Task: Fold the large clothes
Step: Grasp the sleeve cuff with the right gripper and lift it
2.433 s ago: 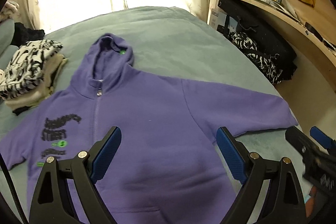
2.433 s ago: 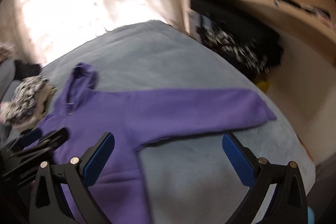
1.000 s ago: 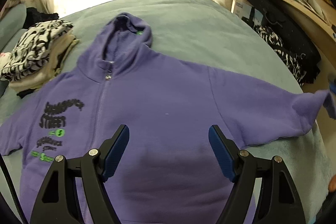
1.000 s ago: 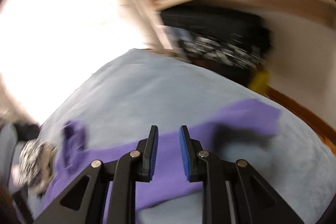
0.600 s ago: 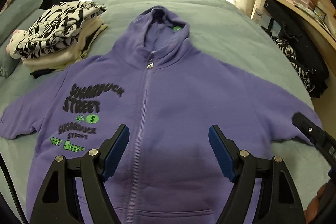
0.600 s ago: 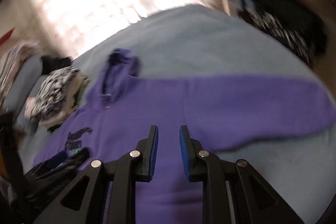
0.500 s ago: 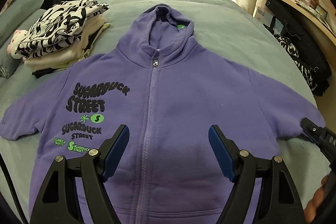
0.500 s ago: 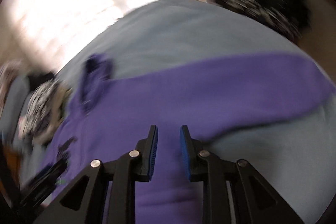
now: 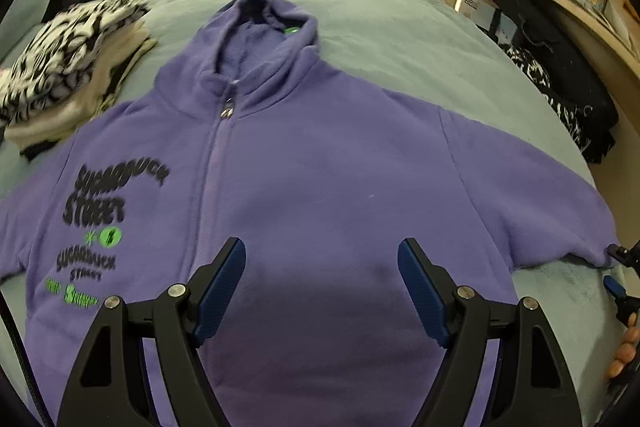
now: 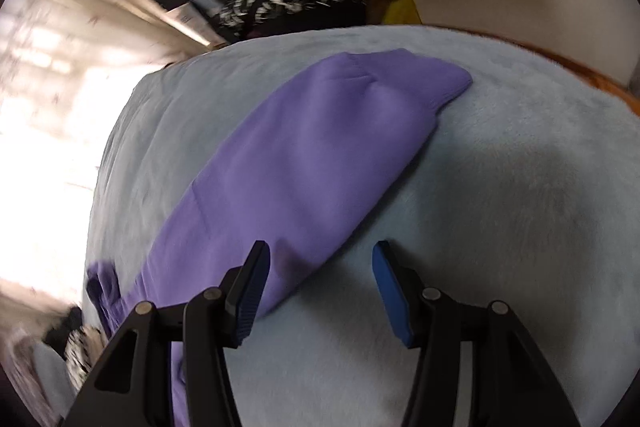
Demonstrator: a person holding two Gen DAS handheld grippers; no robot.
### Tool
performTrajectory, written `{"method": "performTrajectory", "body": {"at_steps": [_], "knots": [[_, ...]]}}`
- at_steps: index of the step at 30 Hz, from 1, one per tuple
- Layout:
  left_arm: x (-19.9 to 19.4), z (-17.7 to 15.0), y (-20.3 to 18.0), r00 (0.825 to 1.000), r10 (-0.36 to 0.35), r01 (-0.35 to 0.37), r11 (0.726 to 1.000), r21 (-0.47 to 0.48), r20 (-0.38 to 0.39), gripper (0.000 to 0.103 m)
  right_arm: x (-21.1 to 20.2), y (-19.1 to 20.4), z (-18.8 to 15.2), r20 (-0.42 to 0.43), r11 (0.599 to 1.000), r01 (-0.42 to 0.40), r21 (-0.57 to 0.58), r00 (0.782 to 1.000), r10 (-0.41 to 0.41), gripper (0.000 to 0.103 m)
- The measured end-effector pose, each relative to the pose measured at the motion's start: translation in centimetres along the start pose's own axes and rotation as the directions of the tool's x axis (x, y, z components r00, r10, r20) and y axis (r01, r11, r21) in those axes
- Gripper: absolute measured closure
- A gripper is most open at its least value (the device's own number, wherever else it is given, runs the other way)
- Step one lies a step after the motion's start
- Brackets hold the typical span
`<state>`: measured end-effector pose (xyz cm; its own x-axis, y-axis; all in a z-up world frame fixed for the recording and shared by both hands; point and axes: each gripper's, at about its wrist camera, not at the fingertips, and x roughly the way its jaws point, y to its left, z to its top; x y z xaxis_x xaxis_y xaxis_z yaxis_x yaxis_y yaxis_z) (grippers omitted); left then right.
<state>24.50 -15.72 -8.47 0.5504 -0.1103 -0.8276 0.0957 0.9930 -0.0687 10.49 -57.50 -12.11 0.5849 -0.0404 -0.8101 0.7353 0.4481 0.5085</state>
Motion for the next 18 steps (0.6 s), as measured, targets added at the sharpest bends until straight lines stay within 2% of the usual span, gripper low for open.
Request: {"method": "performTrajectory", "body": {"at_steps": [2,11,12,13,14,16,18], "knots": [[0.4,0.7,-1.1,1.000,0.013,-0.014,1.000,0.019,0.015,0.026,0.6,-0.5,0.8,-0.001,1.000,-0.004,0.029,1.000,0.004,0.050],[1.2,3.2,-4.9,1.000,-0.021,0.020,0.999,0.040,0.018,0.026,2.2,0.8,3.4,0.083,0.999,0.018,0.027,0.996,-0.020,0.051],[1.2,3.4,-5.2,1.000,-0.021,0.021,0.999,0.043,0.019,0.026,2.1,1.3,3.7,0.100,0.999,0.032,0.007,0.994,-0.032,0.057],[1.1,3.5,-5.3,1.000,-0.019,0.018,0.999,0.047,0.020,0.026,1.9,1.8,3.6,0.119,0.999,0.049,-0.018,0.992,-0.047,0.079],[1.0,3.6,-5.5,1.000,-0.014,0.013,0.999,0.052,0.021,0.026,1.6,2.8,3.6,0.137,0.996,0.070,-0.064,0.989,-0.060,0.090],[0.6,3.6,-5.2,1.000,-0.016,0.015,0.999,0.051,0.023,0.026,0.4,4.5,3.2,0.176,0.990,0.066,-0.124,0.983,-0.043,0.091],[0.2,3.5,-4.6,1.000,-0.017,0.016,0.999,0.042,0.024,0.026,-1.6,7.4,2.1,0.237,0.970,0.051,-0.238,0.971,0.007,0.092]]}}
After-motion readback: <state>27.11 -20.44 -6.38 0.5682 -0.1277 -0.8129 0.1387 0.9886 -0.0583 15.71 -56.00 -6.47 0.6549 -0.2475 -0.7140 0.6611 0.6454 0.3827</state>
